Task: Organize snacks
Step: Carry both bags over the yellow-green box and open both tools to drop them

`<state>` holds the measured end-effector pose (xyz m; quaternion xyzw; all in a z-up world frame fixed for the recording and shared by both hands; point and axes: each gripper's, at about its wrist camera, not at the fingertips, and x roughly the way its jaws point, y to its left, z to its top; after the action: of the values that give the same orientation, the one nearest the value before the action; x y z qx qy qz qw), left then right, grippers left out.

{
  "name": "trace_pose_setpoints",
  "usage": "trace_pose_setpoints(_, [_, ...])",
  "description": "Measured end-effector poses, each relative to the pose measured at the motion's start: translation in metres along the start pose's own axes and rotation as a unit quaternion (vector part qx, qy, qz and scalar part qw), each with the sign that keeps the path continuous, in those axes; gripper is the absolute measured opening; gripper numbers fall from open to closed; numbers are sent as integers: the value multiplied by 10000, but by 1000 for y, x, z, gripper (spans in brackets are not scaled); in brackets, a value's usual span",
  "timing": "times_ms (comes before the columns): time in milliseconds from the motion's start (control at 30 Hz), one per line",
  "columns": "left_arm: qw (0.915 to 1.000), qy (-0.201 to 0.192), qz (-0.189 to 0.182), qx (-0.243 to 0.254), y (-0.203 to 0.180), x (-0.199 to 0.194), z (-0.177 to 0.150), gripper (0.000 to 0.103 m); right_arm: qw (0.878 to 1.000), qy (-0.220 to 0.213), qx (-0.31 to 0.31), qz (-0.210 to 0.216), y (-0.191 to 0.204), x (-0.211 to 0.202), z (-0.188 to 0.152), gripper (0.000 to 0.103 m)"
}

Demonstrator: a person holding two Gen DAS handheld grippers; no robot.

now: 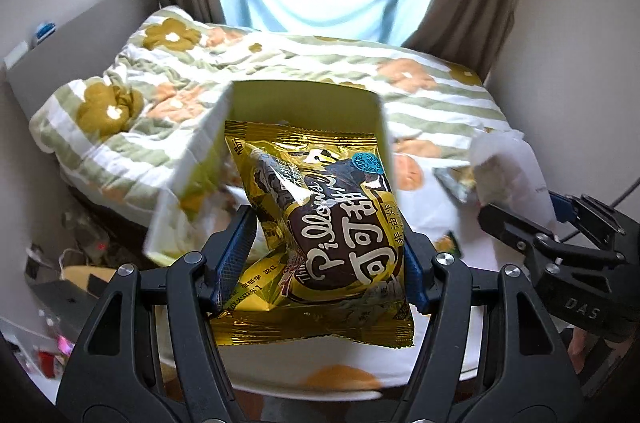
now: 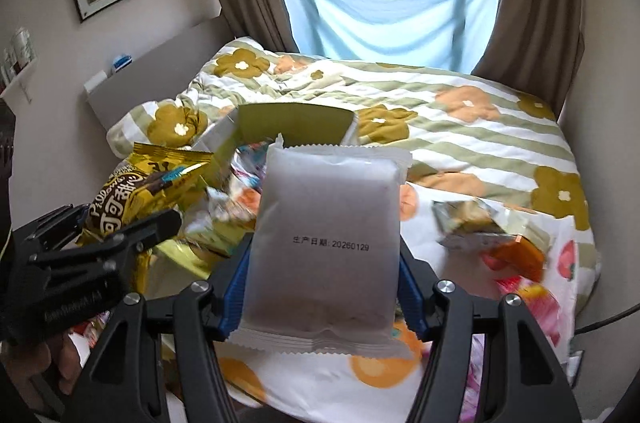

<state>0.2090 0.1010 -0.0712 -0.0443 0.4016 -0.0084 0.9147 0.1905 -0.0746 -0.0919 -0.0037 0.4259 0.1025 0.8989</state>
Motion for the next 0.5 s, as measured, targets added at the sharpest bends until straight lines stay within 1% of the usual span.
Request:
trace_pose_setpoints(67, [9999, 89, 27, 58, 26, 11, 10, 62, 10000, 21, 43, -26, 16, 12, 10, 59])
trace_pose_setpoints(167, [9994, 336, -80, 101, 57, 32, 18, 62, 9999, 50, 132, -93, 37, 29, 22, 59])
trace_pose_setpoints(267, [9979, 567, -182, 249, 78, 55, 21, 62, 9994, 92, 294, -166, 55, 45, 30, 59])
trace_pose_setpoints(367, [9958, 769, -329, 360, 92, 75, 20, 62, 9985, 179, 430, -297, 68, 60, 34, 59])
trace_pose_setpoints(467, [9931, 978, -512, 408, 95, 91, 16, 63, 9972, 248, 558, -441, 75, 67, 35, 59])
trace_pose_setpoints(500, [9920, 1038, -582, 429, 97, 97, 16, 65, 9966, 272, 597, -494, 77, 69, 35, 59])
